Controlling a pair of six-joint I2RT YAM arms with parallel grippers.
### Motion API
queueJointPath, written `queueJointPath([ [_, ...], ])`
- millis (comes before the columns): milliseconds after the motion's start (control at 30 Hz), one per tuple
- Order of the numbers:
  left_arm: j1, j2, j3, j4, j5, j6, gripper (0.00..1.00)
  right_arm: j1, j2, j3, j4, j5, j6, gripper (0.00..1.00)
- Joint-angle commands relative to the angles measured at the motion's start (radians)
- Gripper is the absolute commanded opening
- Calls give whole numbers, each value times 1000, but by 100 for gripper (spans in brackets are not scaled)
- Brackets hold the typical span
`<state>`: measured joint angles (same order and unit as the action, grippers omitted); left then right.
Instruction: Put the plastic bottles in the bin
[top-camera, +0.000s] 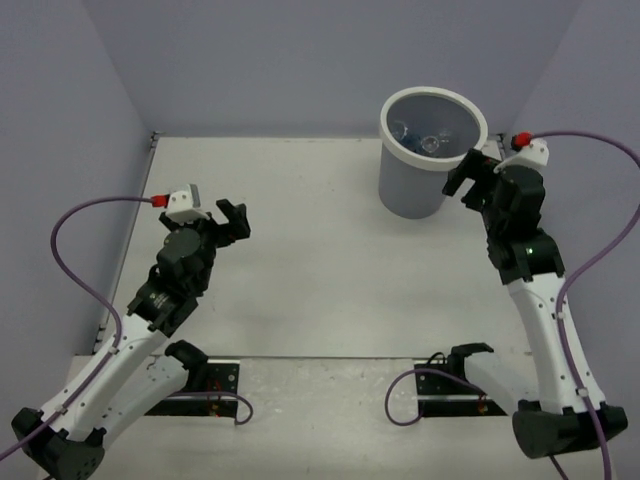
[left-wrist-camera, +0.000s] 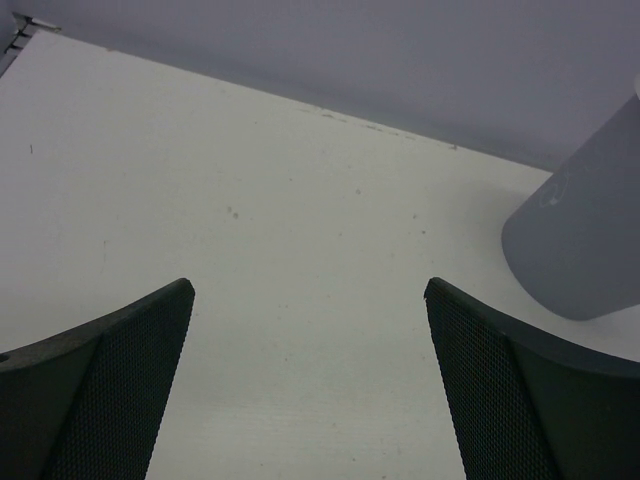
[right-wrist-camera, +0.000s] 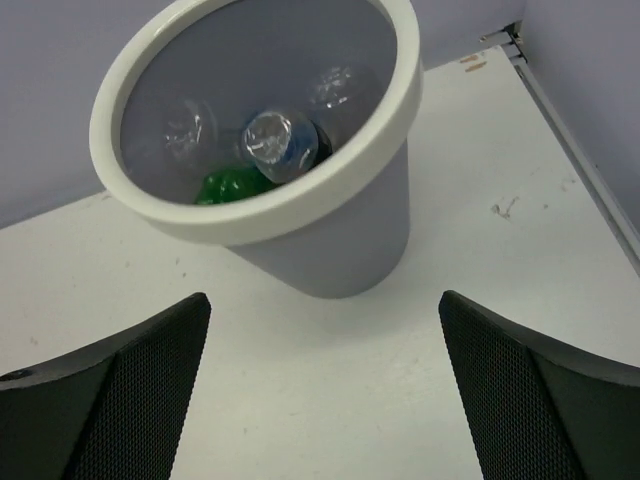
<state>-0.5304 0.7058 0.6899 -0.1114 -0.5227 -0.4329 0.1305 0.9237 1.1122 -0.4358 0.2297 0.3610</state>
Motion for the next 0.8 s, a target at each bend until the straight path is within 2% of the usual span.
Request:
queueJointPath([
  [0, 5, 14, 35, 29, 18, 31, 100, -13, 242, 247, -81, 94, 59, 99],
  [133, 4, 56, 64, -1, 38, 30, 100, -67, 486, 486, -205, 99, 131, 99],
  [267, 5, 77, 77, -6, 36, 30, 100, -104, 641, 641, -288, 108, 168, 99],
  [500, 4, 73, 76, 10, 30, 30, 100, -118, 720, 664, -290, 134, 173, 99],
  [767, 6, 67, 66, 28, 20, 26, 100, -118, 683, 672, -230, 99, 129, 99],
])
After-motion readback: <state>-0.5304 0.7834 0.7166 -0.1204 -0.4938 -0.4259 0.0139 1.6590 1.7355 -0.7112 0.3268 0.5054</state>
